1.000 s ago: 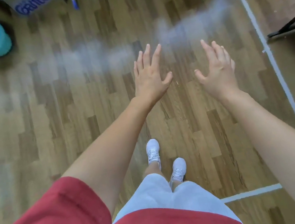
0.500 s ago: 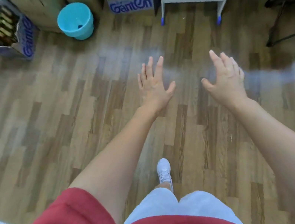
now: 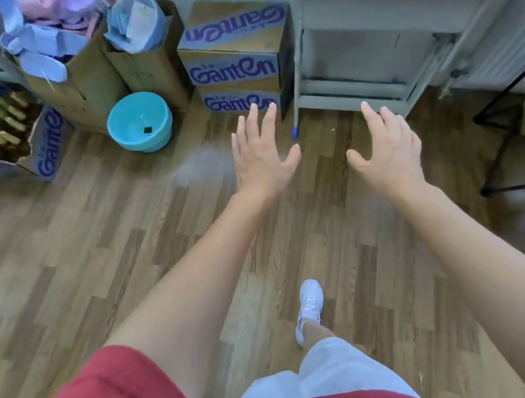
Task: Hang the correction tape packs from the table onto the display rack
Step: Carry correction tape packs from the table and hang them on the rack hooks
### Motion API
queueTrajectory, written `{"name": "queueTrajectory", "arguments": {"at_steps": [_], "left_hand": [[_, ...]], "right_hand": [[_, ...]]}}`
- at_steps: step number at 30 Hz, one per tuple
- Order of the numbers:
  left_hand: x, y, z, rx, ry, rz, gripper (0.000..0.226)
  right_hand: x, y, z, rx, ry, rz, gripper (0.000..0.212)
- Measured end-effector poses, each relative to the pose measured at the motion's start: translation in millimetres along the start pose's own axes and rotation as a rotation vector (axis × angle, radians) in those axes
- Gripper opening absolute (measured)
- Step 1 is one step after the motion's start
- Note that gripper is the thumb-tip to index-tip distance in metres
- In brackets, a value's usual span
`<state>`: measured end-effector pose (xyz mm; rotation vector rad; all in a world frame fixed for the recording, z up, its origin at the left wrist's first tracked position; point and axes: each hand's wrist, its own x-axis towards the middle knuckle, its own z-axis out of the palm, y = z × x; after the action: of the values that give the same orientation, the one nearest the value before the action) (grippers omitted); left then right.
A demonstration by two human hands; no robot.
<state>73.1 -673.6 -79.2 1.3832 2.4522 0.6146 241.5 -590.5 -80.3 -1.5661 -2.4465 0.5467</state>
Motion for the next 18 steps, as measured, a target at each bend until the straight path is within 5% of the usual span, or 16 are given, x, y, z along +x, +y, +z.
{"name": "queueTrajectory", "arguments": {"at_steps": [18], "left_hand": [[417.8,137.9,39.1,-0.016,0.029,0.111,0.073]], "right_hand": [[418.0,74.0,-92.3,-0.033,0.112,0.026,0.071]]}}
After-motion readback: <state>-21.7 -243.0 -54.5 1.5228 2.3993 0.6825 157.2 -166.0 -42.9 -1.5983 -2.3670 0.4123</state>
